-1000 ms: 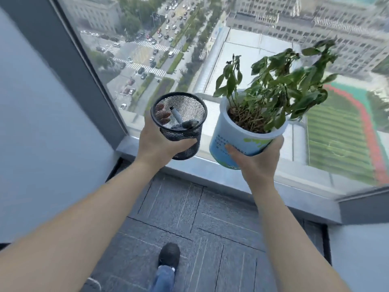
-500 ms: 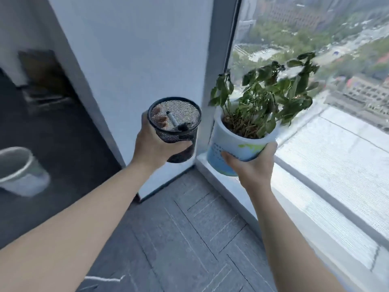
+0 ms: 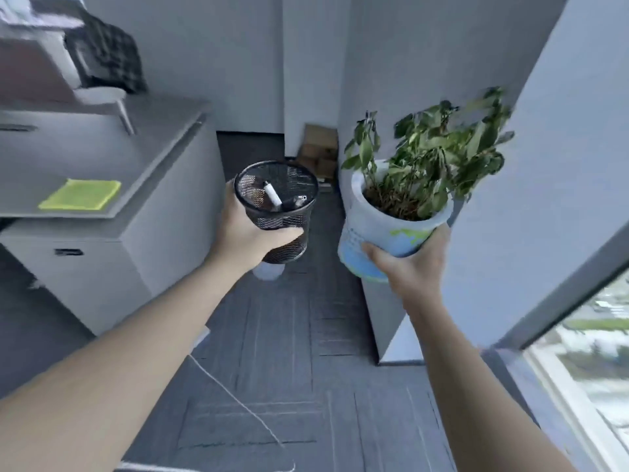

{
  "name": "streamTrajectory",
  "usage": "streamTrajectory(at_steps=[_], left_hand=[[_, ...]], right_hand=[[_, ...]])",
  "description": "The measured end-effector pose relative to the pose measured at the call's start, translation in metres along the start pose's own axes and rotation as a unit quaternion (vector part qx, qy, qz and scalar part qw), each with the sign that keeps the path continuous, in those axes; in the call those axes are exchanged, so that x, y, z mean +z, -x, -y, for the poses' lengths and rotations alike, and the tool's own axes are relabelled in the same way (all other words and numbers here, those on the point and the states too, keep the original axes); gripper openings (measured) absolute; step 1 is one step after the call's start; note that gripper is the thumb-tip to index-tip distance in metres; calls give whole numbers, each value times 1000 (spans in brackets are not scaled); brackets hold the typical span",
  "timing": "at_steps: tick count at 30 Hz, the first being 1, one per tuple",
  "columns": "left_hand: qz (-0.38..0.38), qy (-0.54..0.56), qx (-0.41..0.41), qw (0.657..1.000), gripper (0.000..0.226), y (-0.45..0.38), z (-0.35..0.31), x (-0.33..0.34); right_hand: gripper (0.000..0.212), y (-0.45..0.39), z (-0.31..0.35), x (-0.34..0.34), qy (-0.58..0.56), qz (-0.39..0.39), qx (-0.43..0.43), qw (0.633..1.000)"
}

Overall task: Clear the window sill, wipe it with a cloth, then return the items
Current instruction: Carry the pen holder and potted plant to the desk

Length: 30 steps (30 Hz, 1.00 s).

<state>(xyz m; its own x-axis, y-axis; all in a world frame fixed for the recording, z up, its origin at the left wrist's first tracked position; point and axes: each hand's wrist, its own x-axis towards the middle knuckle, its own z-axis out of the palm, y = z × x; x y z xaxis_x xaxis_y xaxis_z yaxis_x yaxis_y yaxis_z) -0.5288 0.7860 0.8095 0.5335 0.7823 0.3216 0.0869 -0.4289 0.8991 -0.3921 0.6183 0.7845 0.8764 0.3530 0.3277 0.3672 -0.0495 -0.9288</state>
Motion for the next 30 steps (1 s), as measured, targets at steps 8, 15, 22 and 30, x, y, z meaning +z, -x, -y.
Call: streamTrajectory(at_steps=[8, 15, 22, 30], left_hand=[[-138, -44, -44, 989, 93, -41, 61, -198], [-224, -55, -79, 970, 87, -101, 116, -314], [-284, -99, -92, 949, 94, -183, 172, -400], [-301, -107, -117, 940, 85, -263, 254, -476]], right_hand=[[92, 18, 64, 217, -59, 137, -30, 988], [90, 1, 90, 377, -76, 220, -57, 971], [87, -37, 111, 516, -104, 281, -66, 952], [86, -56, 109, 655, -95, 308, -61, 945]])
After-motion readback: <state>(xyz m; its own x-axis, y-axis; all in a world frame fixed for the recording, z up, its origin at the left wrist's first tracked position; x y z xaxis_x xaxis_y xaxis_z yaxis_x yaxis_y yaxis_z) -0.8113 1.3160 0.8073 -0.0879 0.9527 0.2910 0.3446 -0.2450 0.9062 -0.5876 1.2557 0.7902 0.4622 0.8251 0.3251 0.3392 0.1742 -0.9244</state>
